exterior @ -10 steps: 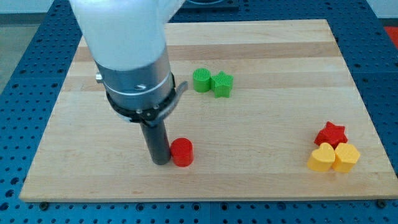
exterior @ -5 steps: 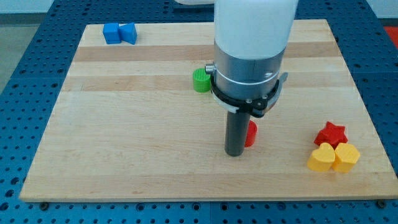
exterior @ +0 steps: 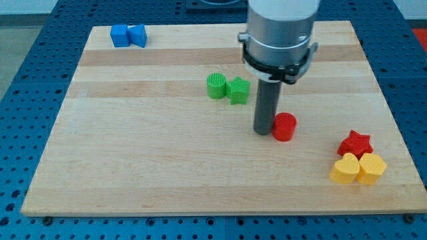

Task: Move the red circle into the red star

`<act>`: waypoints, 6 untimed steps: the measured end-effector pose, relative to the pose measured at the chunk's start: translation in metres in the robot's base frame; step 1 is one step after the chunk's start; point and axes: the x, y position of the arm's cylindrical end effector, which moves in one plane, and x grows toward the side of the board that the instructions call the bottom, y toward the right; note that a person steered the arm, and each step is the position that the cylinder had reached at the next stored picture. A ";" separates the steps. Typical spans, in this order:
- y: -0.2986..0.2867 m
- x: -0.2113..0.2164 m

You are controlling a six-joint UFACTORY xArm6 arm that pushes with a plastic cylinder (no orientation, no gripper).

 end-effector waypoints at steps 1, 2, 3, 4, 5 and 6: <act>0.027 0.000; 0.051 0.000; 0.076 0.000; 0.093 0.000; 0.093 -0.013; 0.083 -0.062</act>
